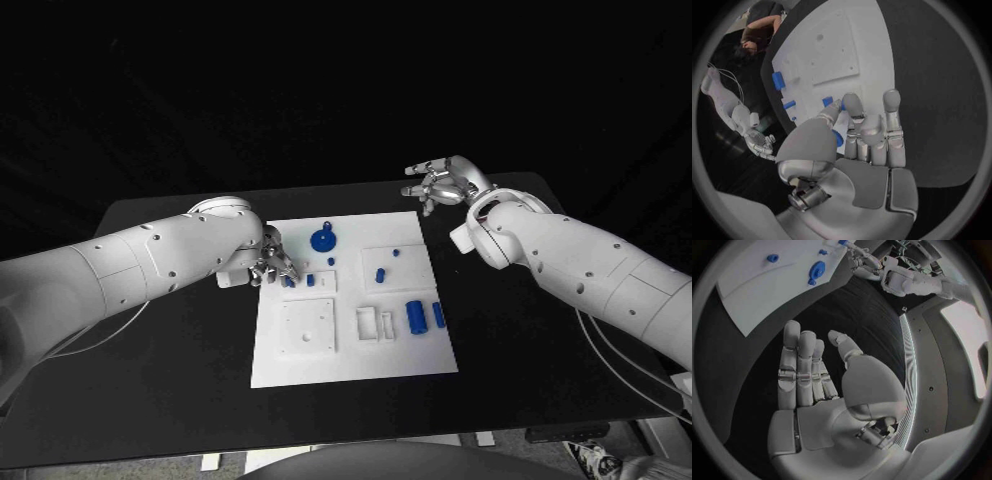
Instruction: Assemble the parts on the task board
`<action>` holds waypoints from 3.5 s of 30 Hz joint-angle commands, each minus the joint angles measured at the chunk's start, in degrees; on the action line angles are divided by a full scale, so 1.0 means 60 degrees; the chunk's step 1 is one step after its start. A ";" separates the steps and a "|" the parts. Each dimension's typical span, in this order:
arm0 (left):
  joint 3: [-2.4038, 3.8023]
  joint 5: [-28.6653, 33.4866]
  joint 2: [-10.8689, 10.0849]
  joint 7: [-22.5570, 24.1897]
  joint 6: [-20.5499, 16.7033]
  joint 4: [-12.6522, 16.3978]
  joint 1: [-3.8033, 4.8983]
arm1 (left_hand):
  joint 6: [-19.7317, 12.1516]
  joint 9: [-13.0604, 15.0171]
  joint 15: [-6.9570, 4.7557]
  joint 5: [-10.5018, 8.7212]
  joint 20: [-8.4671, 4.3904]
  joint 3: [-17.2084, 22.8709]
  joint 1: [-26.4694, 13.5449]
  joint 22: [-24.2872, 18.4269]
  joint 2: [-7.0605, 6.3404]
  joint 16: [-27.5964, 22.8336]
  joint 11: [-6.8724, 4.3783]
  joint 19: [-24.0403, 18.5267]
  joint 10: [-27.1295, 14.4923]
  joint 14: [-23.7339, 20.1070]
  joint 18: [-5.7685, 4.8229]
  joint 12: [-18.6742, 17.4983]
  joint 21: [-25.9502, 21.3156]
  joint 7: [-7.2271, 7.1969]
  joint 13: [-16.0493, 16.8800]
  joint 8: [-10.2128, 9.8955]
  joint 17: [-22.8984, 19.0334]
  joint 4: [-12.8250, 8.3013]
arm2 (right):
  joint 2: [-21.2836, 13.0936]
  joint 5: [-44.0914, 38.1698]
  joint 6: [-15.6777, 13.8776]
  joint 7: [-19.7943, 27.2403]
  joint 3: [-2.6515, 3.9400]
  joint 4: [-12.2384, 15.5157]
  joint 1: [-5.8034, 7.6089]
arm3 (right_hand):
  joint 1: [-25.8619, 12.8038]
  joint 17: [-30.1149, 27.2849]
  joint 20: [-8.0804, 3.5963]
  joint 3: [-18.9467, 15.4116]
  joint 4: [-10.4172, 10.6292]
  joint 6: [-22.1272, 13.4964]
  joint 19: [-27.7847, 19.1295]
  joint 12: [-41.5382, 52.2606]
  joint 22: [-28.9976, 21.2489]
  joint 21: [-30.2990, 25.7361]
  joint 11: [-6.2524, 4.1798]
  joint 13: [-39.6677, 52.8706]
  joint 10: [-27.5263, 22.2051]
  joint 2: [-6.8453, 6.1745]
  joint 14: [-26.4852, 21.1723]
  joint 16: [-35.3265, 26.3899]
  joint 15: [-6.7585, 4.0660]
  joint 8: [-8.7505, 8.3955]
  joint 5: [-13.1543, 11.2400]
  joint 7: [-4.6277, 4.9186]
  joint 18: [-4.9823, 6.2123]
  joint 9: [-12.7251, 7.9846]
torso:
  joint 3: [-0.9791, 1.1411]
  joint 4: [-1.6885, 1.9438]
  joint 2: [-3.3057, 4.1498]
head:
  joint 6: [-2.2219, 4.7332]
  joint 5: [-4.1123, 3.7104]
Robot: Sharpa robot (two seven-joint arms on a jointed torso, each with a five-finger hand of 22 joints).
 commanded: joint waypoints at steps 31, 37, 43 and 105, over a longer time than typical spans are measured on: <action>0.0001 0.0151 -0.0042 0.0221 -0.0615 0.0148 -0.0007 | -0.0136 0.0020 -0.0043 0.0229 -0.0024 0.0566 0.0363 0.0176 0.0439 -0.0130 0.0044 0.0017 0.0399 -0.0003 0.0072 -0.0098 -0.0069 0.0096 -0.0001 0.0035 -0.0137 -0.0749 | -0.0003 -0.0015 0.0029 0.0095 0.0006 0.0006 -0.0003 | -0.0052 -0.0024 -0.0010 0.0000 -0.0015 -0.0049 -0.0061 -0.0060 -0.0033 0.0012 -0.0004 -0.0017 0.0007 0.0062 0.0001 -0.0050 -0.0011 -0.0059 0.0054 -0.0007 0.0036 -0.0014 | 0.0003 0.0004 0.0003 | -0.0037 0.0005; 0.0001 0.0170 -0.0075 0.0263 -0.0752 0.0211 -0.0007 | -0.0157 0.0030 -0.0040 0.0217 -0.0017 0.0607 0.0444 0.0176 0.0479 -0.0141 0.0052 0.0011 0.0400 -0.0006 0.0082 -0.0106 -0.0075 0.0109 -0.0004 0.0039 -0.0148 -0.0834 | -0.0009 -0.0015 0.0029 0.0095 0.0006 0.0009 -0.0003 | -0.0052 -0.0024 -0.0010 0.0000 -0.0015 -0.0049 -0.0061 -0.0060 -0.0033 0.0012 -0.0004 -0.0017 0.0007 0.0062 0.0001 -0.0050 -0.0011 -0.0059 0.0054 -0.0007 0.0036 -0.0014 | -0.0001 0.0006 -0.0003 | -0.0030 0.0015; 0.0000 0.0089 -0.0118 0.0286 -0.0881 0.0254 -0.0009 | -0.0160 0.0037 -0.0041 0.0183 -0.0013 0.0557 0.0402 0.0177 0.0456 -0.0138 0.0050 0.0015 0.0399 -0.0003 0.0089 -0.0109 -0.0073 0.0104 -0.0005 0.0046 -0.0139 -0.0808 | -0.0019 -0.0015 0.0031 0.0095 0.0006 0.0017 -0.0003 | -0.0052 -0.0024 -0.0010 0.0000 -0.0015 -0.0049 -0.0061 -0.0060 -0.0033 0.0012 -0.0004 -0.0017 0.0007 0.0062 0.0001 -0.0050 -0.0011 -0.0059 0.0054 -0.0007 0.0036 -0.0014 | 0.0000 0.0014 -0.0004 | -0.0041 0.0020; -0.0014 -0.0796 -0.0545 0.0394 -0.2188 0.1052 -0.0267 | -0.0116 -0.0028 -0.0058 0.0138 0.0011 0.0422 0.0407 0.0177 0.0336 -0.0104 0.0026 0.0057 0.0398 0.0018 0.0132 -0.0075 -0.0053 0.0074 0.0011 0.0038 -0.0096 -0.0625 | -0.0101 -0.0007 0.0027 0.0103 0.0006 0.0065 -0.0004 | -0.0071 -0.0025 -0.0010 0.0008 -0.0004 -0.0042 -0.0060 -0.0052 -0.0043 0.0018 -0.0004 -0.0015 0.0011 0.0061 0.0003 -0.0049 -0.0010 -0.0059 0.0058 -0.0008 0.0035 -0.0014 | 0.0001 0.0005 0.0004 | -0.0139 0.0125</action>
